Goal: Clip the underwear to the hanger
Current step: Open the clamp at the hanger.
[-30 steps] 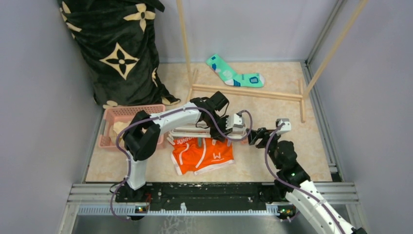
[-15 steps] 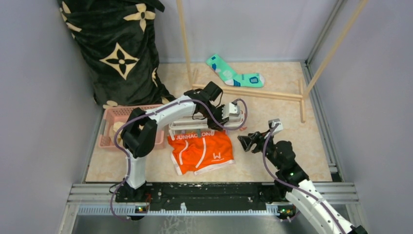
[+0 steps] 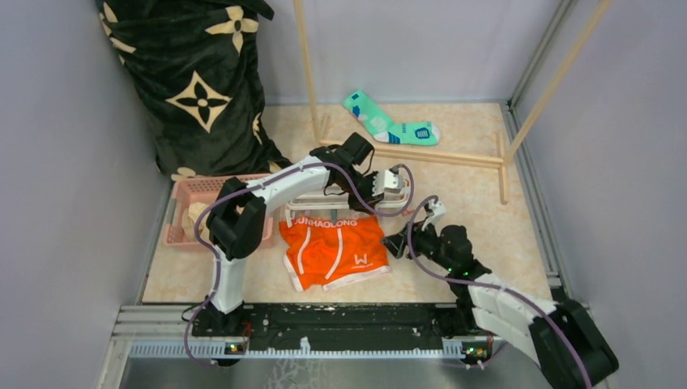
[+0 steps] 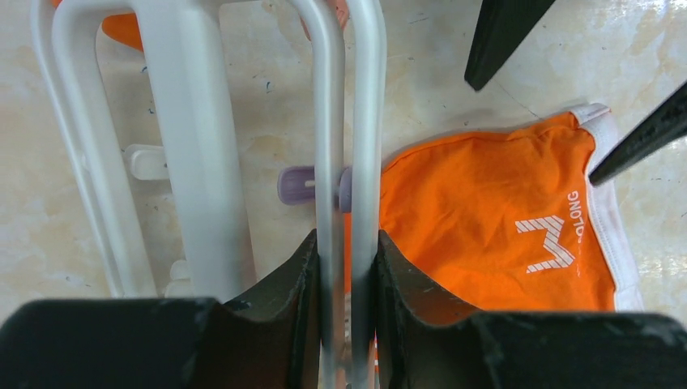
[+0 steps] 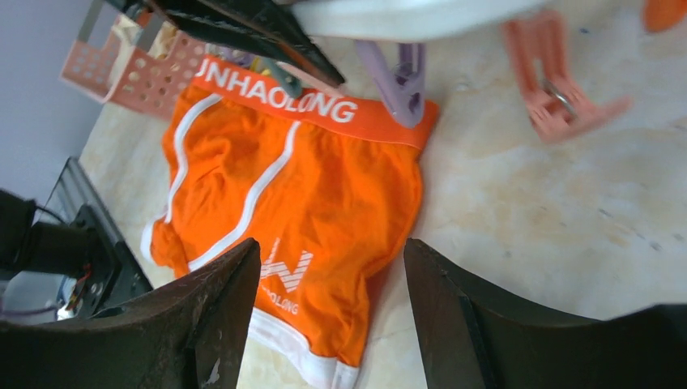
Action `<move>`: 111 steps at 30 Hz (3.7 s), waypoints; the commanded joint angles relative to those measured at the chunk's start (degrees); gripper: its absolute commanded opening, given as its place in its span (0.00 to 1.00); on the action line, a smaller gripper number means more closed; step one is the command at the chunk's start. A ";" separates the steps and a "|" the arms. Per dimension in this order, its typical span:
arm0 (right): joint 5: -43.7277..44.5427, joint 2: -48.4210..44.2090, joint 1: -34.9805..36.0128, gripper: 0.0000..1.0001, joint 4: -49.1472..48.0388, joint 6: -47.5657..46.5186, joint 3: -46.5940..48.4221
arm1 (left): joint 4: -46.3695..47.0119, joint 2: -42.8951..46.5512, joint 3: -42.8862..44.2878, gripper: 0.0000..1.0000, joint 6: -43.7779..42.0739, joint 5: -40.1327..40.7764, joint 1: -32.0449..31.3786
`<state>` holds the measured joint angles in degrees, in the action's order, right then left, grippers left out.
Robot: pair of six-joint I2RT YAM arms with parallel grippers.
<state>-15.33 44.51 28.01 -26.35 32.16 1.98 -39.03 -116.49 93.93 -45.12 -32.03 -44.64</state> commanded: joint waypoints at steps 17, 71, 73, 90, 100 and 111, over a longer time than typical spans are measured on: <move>-4.79 32.30 -1.16 0.64 -61.13 -15.11 -1.53 | 2.78 5.92 -2.74 0.20 -6.53 -2.07 -0.14; -2.90 40.46 -0.51 0.71 -72.16 -19.15 3.98 | 4.35 16.33 -7.18 0.20 -10.88 -2.81 -2.71; -2.77 41.14 -0.41 0.71 -72.19 -19.40 4.53 | 4.24 16.53 -7.27 0.20 -11.09 -2.77 -2.81; -3.49 40.74 -0.41 0.67 -72.44 -21.25 7.73 | 4.31 18.74 -7.82 0.19 -12.25 -3.56 -3.35; -5.20 36.89 -0.32 0.62 -72.44 -20.90 8.28 | 4.90 19.61 -7.81 0.19 -12.05 -3.44 -3.34; -4.40 36.75 -0.32 0.49 -72.44 -21.21 8.57 | 5.80 21.10 -8.15 0.19 -11.44 -4.60 -3.32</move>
<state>-20.60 82.02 27.70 -88.58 10.55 8.05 -35.16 -99.22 85.45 -53.43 -29.91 -46.28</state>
